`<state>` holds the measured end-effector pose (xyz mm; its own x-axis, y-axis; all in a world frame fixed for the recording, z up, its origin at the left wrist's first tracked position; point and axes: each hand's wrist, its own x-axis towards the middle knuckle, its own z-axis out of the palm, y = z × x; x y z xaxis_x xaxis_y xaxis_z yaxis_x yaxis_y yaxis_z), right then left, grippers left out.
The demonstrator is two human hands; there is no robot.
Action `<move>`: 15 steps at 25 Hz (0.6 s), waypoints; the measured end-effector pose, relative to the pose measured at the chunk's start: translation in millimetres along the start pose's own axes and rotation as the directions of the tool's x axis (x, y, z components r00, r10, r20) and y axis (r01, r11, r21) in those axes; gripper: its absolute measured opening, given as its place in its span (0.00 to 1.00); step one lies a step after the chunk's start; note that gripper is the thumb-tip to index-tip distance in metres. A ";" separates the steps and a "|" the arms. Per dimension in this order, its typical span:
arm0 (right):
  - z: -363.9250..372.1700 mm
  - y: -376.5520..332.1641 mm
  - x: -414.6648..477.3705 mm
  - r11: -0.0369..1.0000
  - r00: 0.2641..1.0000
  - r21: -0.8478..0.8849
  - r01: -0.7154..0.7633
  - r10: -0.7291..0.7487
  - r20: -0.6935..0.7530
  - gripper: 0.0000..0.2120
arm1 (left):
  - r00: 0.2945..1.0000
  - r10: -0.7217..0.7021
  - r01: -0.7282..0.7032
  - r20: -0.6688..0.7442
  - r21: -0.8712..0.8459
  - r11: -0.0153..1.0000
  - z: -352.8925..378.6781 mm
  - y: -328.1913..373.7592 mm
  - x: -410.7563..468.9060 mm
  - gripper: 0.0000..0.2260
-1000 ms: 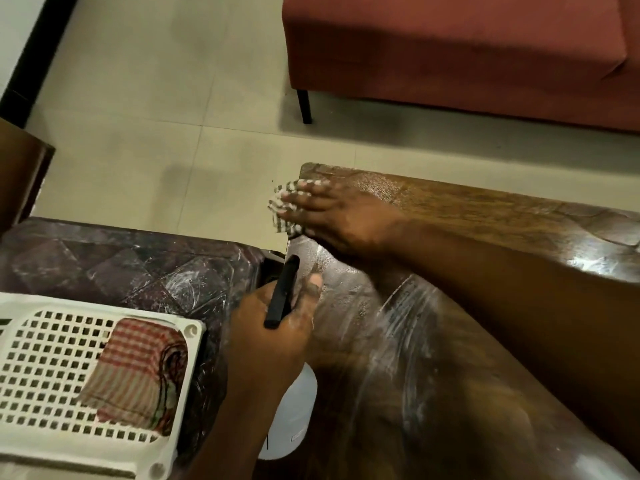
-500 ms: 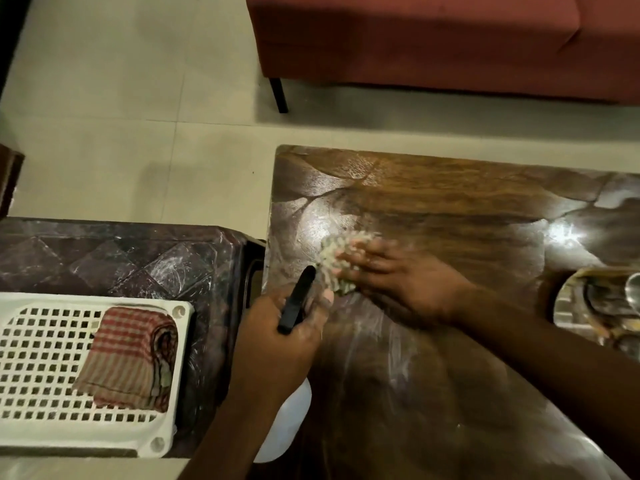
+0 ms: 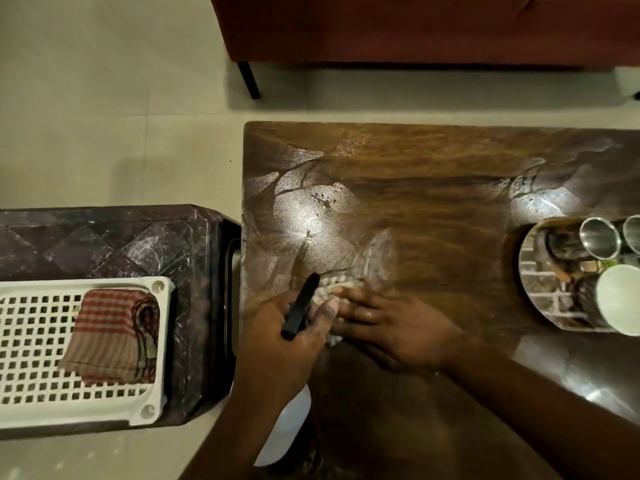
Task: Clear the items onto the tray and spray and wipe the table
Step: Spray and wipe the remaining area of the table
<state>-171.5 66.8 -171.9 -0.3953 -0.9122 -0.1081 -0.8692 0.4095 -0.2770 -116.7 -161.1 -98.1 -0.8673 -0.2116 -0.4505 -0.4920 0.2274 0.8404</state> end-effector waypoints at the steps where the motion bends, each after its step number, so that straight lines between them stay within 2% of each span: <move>1: -5.2 18.1 -8.4 0.997 0.998 -0.038 -0.060 0.060 -0.015 0.23 | 1.000 0.000 0.000 0.007 -0.005 1.000 -0.4 -1.4 -3.6 0.21; 2: -10.4 36.0 -11.4 0.975 0.973 -0.040 -0.221 0.217 -0.074 0.23 | 1.000 -0.001 0.001 0.010 -0.004 1.000 -0.8 -2.6 -6.6 0.22; 3: -16.0 51.5 -8.6 0.896 0.883 -0.007 -0.443 0.435 -0.175 0.23 | 1.000 -0.002 0.002 0.011 0.008 1.000 -0.7 -3.0 -9.5 0.23; 4: -22.2 59.8 0.5 0.752 0.716 0.066 -0.656 0.647 -0.260 0.23 | 1.000 -0.008 0.008 0.006 0.020 1.000 0.4 -2.4 -13.0 0.24; 5: -23.6 58.7 16.9 0.585 0.528 0.183 -0.790 0.801 -0.284 0.24 | 1.000 -0.022 0.022 -0.007 0.020 1.000 1.1 -2.2 -16.5 0.24; 6: -20.2 46.5 36.1 0.430 0.362 0.288 -0.856 0.895 -0.260 0.25 | 0.999 -0.044 0.044 -0.019 0.010 0.999 1.6 -1.9 -18.9 0.23; 7: -13.1 24.1 51.9 0.347 0.281 0.327 -0.879 0.931 -0.231 0.26 | 0.997 -0.068 0.068 -0.024 -0.001 0.998 1.2 -1.7 -20.8 0.23; 8: -3.8 -3.1 61.2 0.376 0.316 0.319 -0.870 0.922 -0.224 0.26 | 0.997 -0.077 0.077 -0.022 -0.006 0.997 0.6 -2.3 -22.1 0.24; 9: 5.9 -32.2 61.8 0.507 0.462 0.275 -0.817 0.861 -0.213 0.25 | 0.997 -0.073 0.073 -0.016 -0.009 0.997 -0.1 -3.3 -23.7 0.24; 10: 15.9 -58.3 54.7 0.705 0.680 0.207 -0.678 0.709 -0.187 0.24 | 0.998 -0.063 0.063 -0.015 -0.014 0.998 -1.2 -4.0 -25.6 0.23; 11: 22.9 -75.5 44.1 0.894 0.883 0.140 -0.425 0.444 -0.152 0.20 | 0.998 -0.051 0.050 -0.022 -0.018 0.999 -3.1 -3.9 -27.6 0.20; 12: 22.4 -73.0 35.4 0.985 0.986 0.115 -0.127 0.138 -0.094 0.18 | 0.998 -0.039 0.038 -0.040 -0.022 0.999 -5.0 -4.3 -29.8 0.17; 13: 14.3 -52.7 34.0 0.986 0.993 0.112 0.120 -0.118 -0.028 0.17 | 0.997 -0.035 0.034 -0.063 -0.026 0.999 -6.8 -6.1 -32.0 0.15; 14: 5.3 -26.5 40.2 0.963 0.965 0.080 0.256 -0.260 0.031 0.19 | 0.995 -0.046 0.043 -0.083 -0.034 0.998 -8.9 -8.9 -34.2 0.14; 15: -4.2 0.3 53.0 0.966 0.964 0.019 0.259 -0.260 0.052 0.21 | 0.993 -0.062 0.058 -0.096 -0.044 0.997 -10.9 -12.1 -36.4 0.16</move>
<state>-194.0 18.6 -173.7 -0.1397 -0.9868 -0.0818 -0.9362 0.1585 -0.3136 -78.3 -166.6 -88.6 -0.8239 -0.3154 -0.4708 -0.5378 0.1729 0.8252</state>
